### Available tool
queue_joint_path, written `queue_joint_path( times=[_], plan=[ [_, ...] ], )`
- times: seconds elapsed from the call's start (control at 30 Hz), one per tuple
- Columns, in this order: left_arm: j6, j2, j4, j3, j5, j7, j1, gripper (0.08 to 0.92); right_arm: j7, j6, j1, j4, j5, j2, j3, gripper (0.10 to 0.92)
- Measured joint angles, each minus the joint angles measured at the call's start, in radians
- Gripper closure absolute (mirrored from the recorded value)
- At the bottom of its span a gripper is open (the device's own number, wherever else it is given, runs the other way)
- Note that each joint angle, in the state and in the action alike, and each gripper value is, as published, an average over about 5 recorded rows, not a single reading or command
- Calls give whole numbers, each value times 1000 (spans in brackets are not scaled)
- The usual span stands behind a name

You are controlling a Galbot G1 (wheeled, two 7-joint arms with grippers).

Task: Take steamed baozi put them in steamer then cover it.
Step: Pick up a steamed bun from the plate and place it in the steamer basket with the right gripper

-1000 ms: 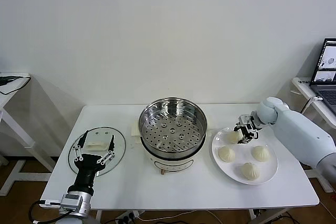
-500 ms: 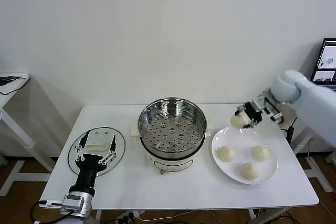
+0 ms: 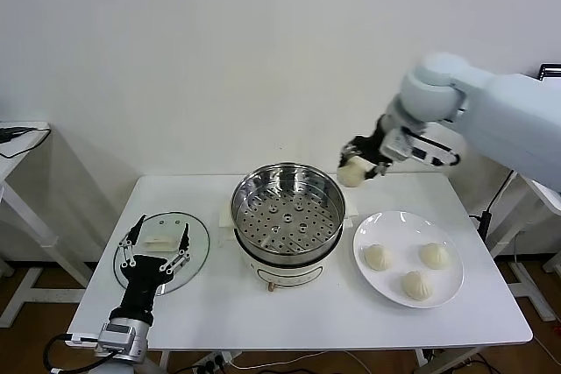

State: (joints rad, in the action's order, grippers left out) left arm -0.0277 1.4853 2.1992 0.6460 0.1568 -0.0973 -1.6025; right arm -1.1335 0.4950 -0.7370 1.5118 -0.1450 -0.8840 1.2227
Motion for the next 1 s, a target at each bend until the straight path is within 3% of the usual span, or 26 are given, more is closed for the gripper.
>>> queue_joint_path(
  times=[0.6,1.0],
  plan=[
    [-4,-29,-24,22,-22,-8,5,177,69,160,165,-305,-180,-288,-26,380],
    [-6,-30,-30,24,-23,-8,7,177,87,214,278,-472,-270,-395,-83,372]
  ],
)
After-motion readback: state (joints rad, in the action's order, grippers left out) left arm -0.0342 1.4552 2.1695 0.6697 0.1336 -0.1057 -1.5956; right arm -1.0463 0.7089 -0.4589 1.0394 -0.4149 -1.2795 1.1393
